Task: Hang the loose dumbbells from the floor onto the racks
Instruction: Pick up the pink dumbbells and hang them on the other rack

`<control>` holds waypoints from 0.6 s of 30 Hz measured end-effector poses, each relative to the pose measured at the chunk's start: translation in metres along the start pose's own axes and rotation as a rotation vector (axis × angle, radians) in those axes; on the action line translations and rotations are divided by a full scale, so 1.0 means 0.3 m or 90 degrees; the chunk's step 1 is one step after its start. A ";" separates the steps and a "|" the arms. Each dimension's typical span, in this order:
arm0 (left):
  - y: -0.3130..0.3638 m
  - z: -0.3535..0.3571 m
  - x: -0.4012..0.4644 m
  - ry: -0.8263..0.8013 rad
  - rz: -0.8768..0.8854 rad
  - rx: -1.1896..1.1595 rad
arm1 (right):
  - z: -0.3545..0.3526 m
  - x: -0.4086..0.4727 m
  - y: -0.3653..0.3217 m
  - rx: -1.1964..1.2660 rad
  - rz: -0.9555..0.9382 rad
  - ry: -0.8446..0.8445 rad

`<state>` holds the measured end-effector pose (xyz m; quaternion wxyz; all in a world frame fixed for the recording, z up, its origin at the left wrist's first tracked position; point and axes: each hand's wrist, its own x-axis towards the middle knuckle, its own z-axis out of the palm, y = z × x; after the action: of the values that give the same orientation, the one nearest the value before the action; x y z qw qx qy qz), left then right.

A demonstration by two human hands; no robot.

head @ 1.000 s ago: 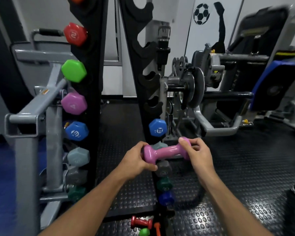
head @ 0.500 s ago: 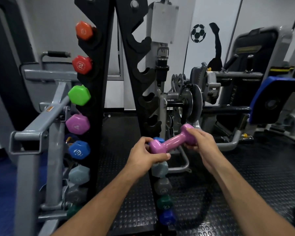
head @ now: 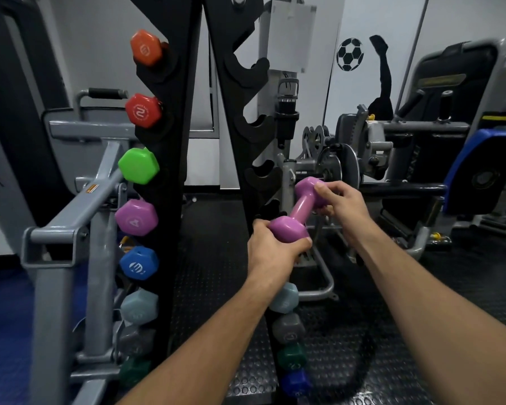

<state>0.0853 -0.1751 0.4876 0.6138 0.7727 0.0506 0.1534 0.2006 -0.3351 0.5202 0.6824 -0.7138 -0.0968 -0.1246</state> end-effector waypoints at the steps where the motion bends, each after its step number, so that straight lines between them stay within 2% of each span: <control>1: 0.001 0.006 0.007 0.020 0.009 0.010 | 0.013 0.023 0.006 -0.004 -0.005 -0.001; 7: 0.006 0.037 0.058 0.110 0.019 0.078 | 0.091 0.157 0.027 -0.060 -0.002 -0.024; 12: 0.027 0.039 0.108 0.179 0.018 0.077 | 0.147 0.229 0.062 -0.073 0.012 -0.035; 18: 0.014 0.045 0.157 0.191 0.029 0.057 | 0.191 0.278 0.069 -0.053 0.015 -0.055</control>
<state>0.1335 -0.1760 0.4972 0.5608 0.7686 0.1312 0.2784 0.2890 -0.2817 0.5242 0.6489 -0.7472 -0.1123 -0.0896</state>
